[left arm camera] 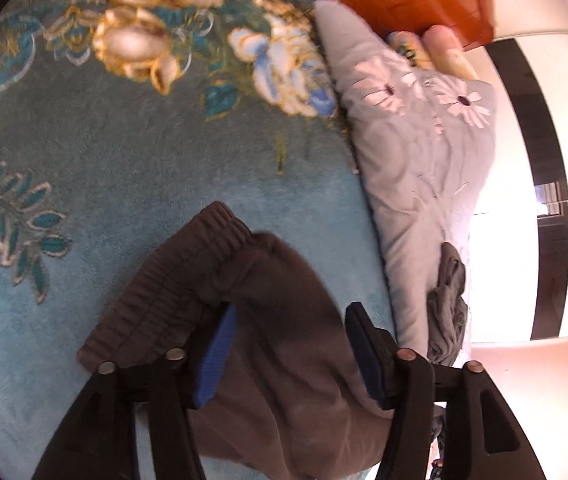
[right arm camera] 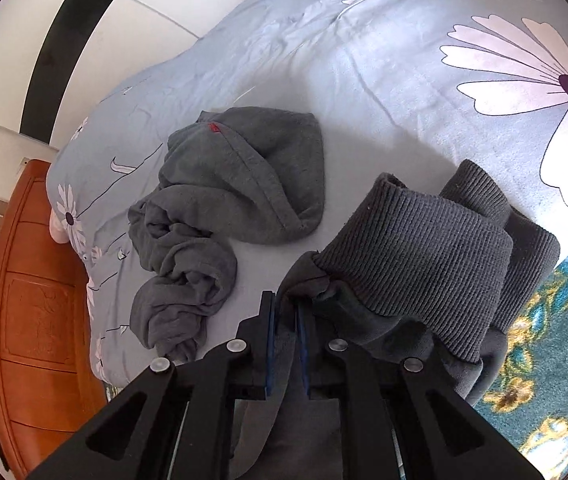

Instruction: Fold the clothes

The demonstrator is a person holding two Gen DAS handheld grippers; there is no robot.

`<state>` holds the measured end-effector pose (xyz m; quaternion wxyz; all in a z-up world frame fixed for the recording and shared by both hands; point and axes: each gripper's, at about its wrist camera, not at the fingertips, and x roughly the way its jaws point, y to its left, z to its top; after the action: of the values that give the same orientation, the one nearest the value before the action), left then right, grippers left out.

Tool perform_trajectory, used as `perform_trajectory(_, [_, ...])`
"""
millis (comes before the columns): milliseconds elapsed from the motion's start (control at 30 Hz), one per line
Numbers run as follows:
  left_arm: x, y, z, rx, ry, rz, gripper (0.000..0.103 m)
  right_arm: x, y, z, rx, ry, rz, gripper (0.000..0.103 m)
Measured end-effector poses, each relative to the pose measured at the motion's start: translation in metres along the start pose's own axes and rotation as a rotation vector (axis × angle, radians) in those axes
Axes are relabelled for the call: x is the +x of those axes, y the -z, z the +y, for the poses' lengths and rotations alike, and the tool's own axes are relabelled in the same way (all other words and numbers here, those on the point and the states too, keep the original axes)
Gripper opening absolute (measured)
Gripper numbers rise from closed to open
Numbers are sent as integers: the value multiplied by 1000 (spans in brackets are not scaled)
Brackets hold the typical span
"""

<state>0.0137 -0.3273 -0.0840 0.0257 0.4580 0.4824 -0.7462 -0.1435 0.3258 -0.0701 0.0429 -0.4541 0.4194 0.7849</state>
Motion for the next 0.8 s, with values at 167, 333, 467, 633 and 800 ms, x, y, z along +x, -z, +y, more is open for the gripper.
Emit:
perform_trajectory(167, [-34, 20, 1, 33, -26, -58, 65, -14, 5, 2, -37, -71, 8, 61])
perform_trajectory(333, [-59, 46, 35, 13, -158, -118, 69, -45, 20, 6, -121, -135, 0, 61])
perform_trajectory(467, [-51, 61, 77, -92, -189, -59, 69, -72, 40, -18, -147, -138, -22, 61])
perform_trajectory(633, [-31, 63, 83, -94, -183, -48, 69, -75, 43, -68, -19, -73, -35, 62])
perform_trajectory(800, [-14, 57, 66, -42, -185, -55, 69, -52, 34, -93, 72, -57, -22, 62])
